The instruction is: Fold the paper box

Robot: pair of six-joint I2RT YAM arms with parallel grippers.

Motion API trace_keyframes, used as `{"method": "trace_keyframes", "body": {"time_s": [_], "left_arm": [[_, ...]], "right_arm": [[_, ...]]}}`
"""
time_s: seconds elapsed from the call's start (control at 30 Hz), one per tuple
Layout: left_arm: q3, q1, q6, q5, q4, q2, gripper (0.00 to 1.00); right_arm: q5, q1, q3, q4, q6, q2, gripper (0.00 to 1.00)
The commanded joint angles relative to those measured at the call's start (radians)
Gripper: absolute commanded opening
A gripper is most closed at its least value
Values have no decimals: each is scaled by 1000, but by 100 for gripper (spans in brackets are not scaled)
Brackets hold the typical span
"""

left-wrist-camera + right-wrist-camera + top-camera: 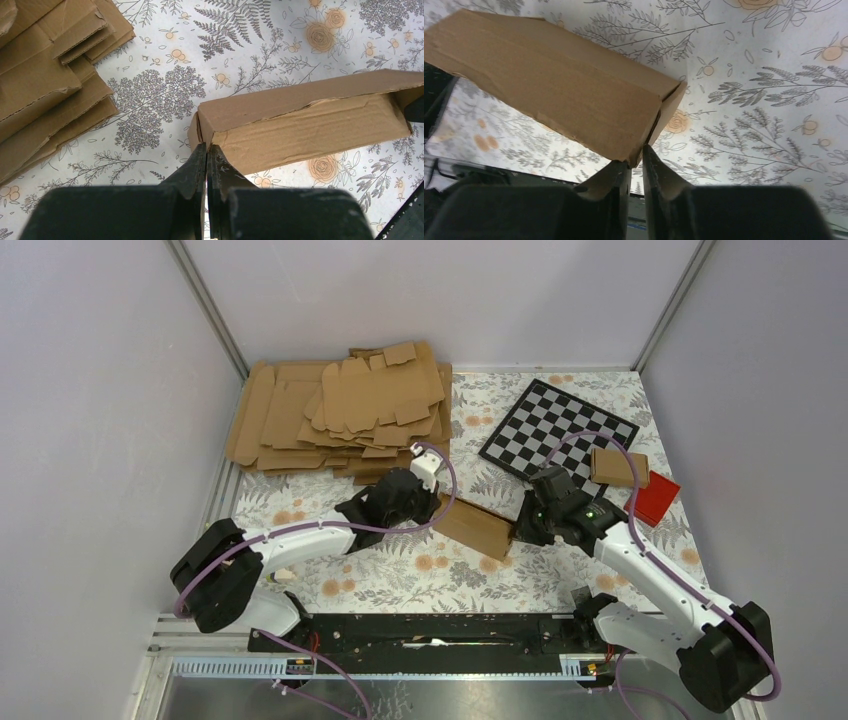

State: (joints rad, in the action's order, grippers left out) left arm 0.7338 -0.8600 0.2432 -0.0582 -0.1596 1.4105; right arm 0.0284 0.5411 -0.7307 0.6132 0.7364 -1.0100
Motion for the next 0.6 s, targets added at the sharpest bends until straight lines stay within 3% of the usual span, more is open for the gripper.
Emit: {"method": "trace_keyframes", "body": {"time_s": [0.0,0.13,0.3,0.33,0.57], "left_arm": [[16,-19,2,13,54,13,0],[10,-23,1,8,54,6,0],[5,-27,-2,1,52,-6,0],[3,-28,-2,-1,53,-8,0],[4,-28,-7,0,54,-7,0]], "right_arm": [[-5,4,1,54,-37,-29,28],[-22,5,-82,108,-126,-28,47],[44,4,-165,149,-264,-17,93],[47,5,-181,158,-287,-26,98],[54,5,-290,212,-420,-77,100]]}}
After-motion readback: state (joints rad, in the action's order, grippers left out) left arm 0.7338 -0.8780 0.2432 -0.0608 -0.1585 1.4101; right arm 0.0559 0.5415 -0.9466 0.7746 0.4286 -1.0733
